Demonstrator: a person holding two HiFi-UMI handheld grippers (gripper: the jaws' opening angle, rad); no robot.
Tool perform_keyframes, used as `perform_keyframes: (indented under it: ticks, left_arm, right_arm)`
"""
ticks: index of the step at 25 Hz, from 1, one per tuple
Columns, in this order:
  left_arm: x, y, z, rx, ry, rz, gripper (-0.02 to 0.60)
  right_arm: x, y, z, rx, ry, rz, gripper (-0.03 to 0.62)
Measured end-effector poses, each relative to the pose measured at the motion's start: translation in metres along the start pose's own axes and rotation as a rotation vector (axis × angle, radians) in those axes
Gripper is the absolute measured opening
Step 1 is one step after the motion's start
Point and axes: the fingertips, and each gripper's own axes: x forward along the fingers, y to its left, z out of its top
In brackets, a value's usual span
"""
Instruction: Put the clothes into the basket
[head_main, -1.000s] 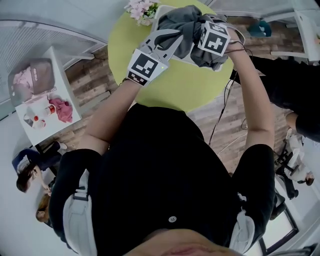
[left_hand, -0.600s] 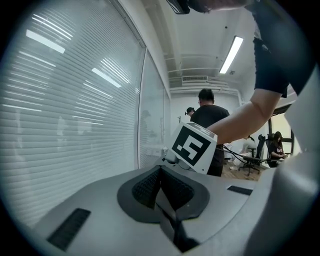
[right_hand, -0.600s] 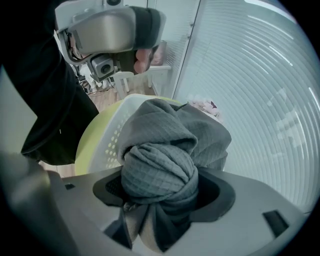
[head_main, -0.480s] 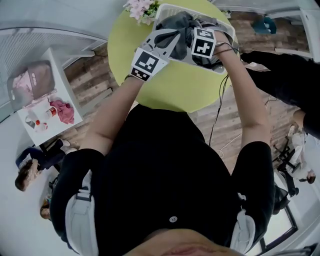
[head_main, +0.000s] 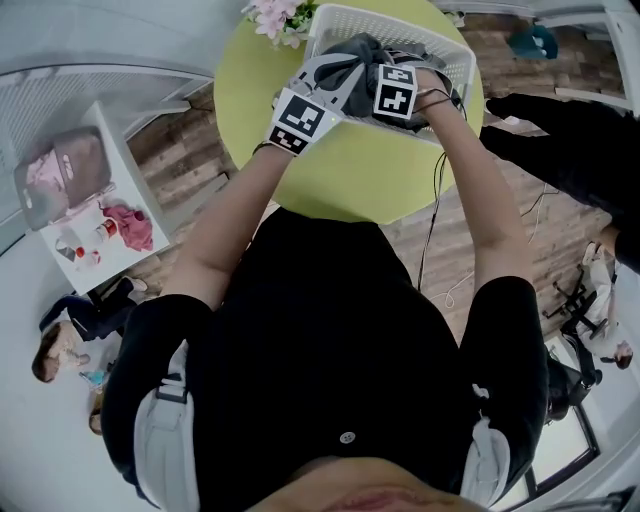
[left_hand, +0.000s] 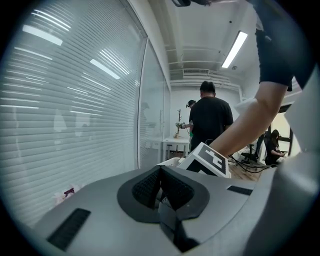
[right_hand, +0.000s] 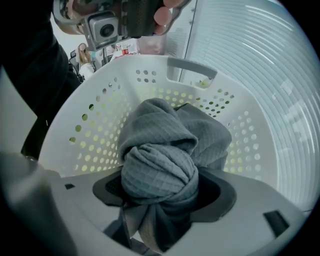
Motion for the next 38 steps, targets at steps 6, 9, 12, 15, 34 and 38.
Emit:
perform_keyframes:
  ticks: [6, 9, 12, 15, 34, 38]
  left_arm:
    - [0.009, 0.004, -0.014, -0.004, 0.033, -0.002, 0.011]
    - [0.014, 0.004, -0.019, -0.006, 0.046, -0.009, 0.011]
    - [0.018, 0.003, -0.023, -0.003, 0.064, -0.018, 0.009]
    - [0.02, 0.001, -0.029, -0.006, 0.082, -0.025, 0.011]
    - [0.015, -0.008, -0.027, -0.036, 0.087, -0.033, 0.011]
    - [0.0, -0.019, -0.004, -0.019, 0.039, -0.042, 0.009]
  right_arm:
    - [0.03, 0.006, -0.007, 0.074, -0.014, 0.02, 0.354]
    - [0.043, 0.009, -0.011, 0.112, -0.026, 0.032, 0.356]
    - [0.054, 0.011, -0.018, 0.148, -0.022, 0.027, 0.361]
    - [0.065, 0.012, -0.024, 0.159, -0.008, 0.007, 0.374]
    - [0.007, 0.0, -0.014, 0.197, -0.053, -0.061, 0.403]
    - [-0.036, -0.001, -0.011, 0.21, -0.116, -0.139, 0.403]
